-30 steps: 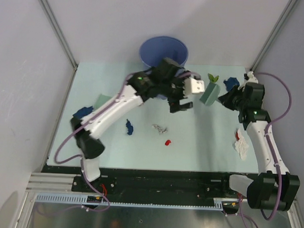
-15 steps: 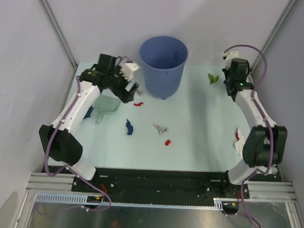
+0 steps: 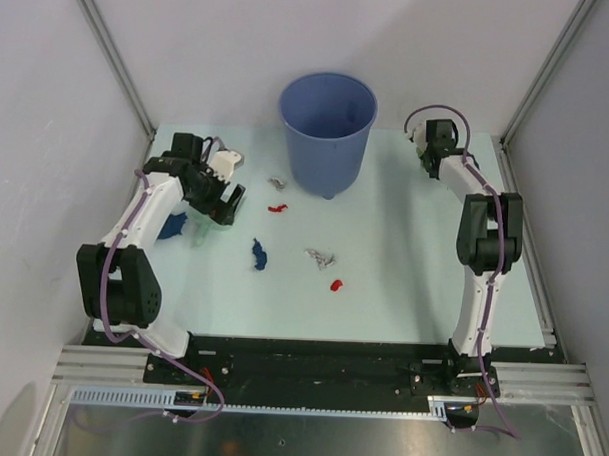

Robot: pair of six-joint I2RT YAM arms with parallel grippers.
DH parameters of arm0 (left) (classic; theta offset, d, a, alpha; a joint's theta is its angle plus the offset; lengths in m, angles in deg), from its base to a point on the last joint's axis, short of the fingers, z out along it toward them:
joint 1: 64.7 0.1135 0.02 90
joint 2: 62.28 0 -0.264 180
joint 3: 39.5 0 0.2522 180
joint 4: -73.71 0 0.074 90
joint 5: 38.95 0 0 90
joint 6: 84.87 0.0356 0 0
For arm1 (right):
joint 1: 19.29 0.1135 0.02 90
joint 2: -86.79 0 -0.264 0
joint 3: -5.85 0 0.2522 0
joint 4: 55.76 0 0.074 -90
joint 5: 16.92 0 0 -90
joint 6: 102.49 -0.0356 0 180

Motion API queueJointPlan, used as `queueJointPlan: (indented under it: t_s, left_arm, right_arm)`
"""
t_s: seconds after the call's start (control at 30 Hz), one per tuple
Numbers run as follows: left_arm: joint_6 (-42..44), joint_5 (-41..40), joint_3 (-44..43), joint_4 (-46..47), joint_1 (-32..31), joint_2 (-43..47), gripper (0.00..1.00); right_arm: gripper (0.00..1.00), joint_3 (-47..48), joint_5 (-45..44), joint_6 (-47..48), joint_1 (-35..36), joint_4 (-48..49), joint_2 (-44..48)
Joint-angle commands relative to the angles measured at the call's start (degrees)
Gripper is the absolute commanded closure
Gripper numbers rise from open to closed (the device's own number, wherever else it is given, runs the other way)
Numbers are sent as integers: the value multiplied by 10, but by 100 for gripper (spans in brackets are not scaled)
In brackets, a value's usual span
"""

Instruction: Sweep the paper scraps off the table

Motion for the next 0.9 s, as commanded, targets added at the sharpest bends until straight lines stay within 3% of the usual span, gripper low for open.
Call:
queueJointPlan:
  t_s: [0.0, 0.13, 0.23, 0.4, 0.53, 0.67, 0.87]
  left_arm:
    - [1, -44, 12, 36, 1, 33, 0]
    - [2, -46, 13, 41, 1, 34, 0]
    - [5, -48, 8, 44, 1, 35, 0]
    - [16, -55, -3, 46, 2, 37, 0]
    - [28, -57, -1, 46, 1, 44, 0]
    - [31, -67, 6, 47, 2, 48, 0]
    - [27, -78, 25, 46, 2, 59, 0]
  right_arm:
    - [100, 41, 95, -15, 10, -108, 2]
    - [100, -3, 158, -76, 20, -160, 59]
    - [100, -106, 197, -118, 42, -150, 157]
    - [100, -186, 229, -163, 129, -235, 252]
    - [100, -186, 194, -187, 194, -308, 296]
    - [100, -171, 142, -173, 176, -237, 347]
    - [100, -53, 33, -142, 134, -151, 280]
